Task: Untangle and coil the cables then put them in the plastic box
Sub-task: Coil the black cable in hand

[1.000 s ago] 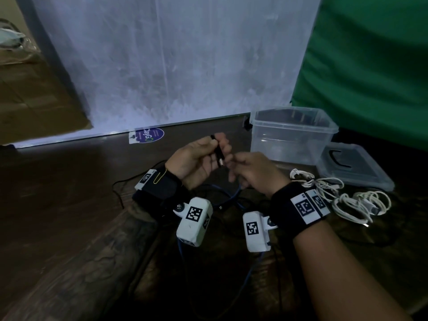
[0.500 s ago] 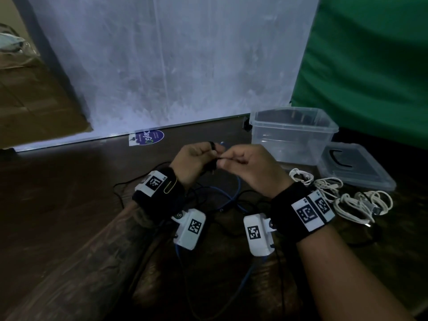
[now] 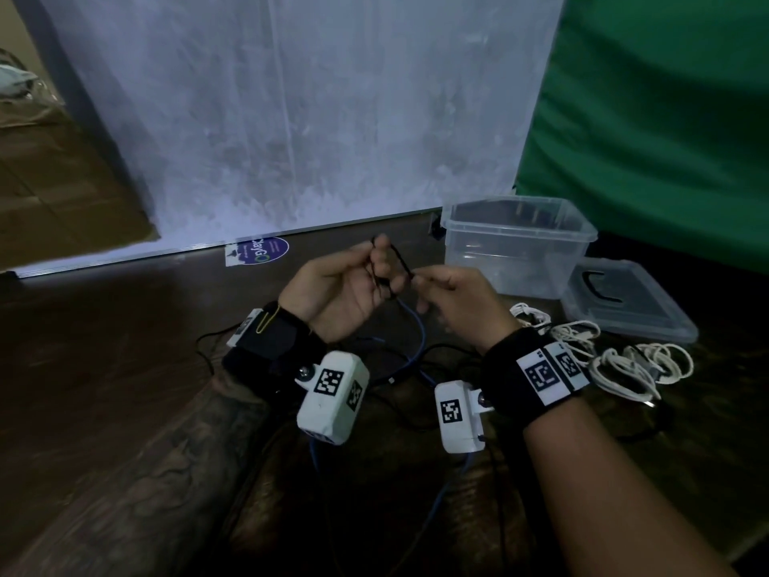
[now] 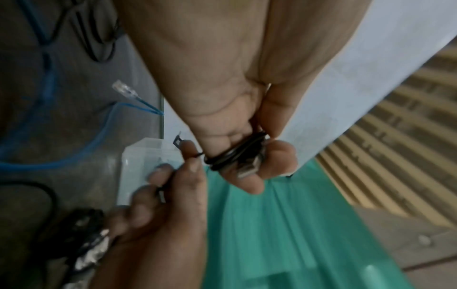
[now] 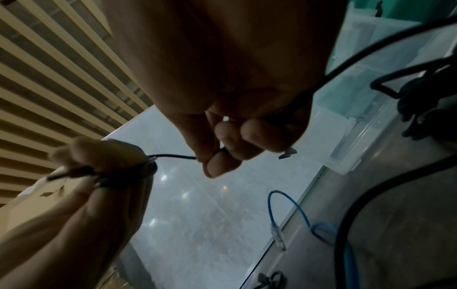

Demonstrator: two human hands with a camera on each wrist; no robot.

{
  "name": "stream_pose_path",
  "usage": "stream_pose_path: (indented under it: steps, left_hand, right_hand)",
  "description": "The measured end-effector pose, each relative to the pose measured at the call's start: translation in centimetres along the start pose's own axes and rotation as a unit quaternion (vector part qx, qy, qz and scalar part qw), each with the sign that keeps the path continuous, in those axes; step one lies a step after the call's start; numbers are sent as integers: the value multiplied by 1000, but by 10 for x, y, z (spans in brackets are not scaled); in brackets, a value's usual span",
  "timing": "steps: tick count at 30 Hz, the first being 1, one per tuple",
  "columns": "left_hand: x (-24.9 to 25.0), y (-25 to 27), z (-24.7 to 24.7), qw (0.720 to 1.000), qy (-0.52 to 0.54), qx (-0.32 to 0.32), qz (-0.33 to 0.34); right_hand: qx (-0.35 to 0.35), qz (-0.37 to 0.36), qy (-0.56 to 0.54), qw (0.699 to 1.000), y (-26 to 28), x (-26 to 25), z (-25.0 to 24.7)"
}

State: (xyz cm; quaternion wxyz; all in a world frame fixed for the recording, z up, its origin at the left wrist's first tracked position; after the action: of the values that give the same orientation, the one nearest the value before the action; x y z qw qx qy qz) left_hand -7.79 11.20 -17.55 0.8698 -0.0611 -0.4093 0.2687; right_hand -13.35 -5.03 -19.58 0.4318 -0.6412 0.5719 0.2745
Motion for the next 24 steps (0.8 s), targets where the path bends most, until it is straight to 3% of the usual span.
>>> stream_pose_path:
  steps: [4, 11, 14, 16, 17, 19, 21, 24]
  left_hand:
    - [13, -1, -16, 991, 4, 70, 114]
    - [14, -4, -44, 965, -126, 165, 158]
    - [8, -3, -39, 919, -340, 176, 94]
    - [-2, -2, -32, 873, -466, 143, 8]
    - [-7, -3, -28, 864, -490, 115, -23]
    - [-15, -3, -18, 877, -467, 86, -67]
    - [-20, -2, -10, 913, -388, 78, -99]
    - [-25, 1, -11, 944, -302, 61, -119]
  right_hand:
    - [-139, 11, 65, 988, 9, -11, 10]
    - [-256, -4, 104, 961, 17, -22, 22]
    - [-184, -57, 53, 980, 15, -24, 20]
    - [-103, -100, 72, 987, 14, -28, 13]
    - [-69, -116, 84, 987, 14, -30, 8]
    - [-23, -118, 35, 992, 12, -28, -1]
    - [10, -92, -43, 995, 9, -20, -10]
    - [23, -68, -46, 996, 5, -7, -22]
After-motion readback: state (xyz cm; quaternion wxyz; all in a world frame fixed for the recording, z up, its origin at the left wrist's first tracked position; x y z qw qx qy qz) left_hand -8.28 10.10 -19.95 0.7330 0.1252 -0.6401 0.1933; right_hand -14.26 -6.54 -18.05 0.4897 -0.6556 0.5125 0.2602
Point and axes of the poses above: each hand's wrist, its own y-axis away from the middle knuckle, its own z-axis out of the palm, x = y × z, the point moved 2 cm from there along -y, towards the middle knuckle, and after that the axes turned 11 degrees about -x, right-handed, at the moved point
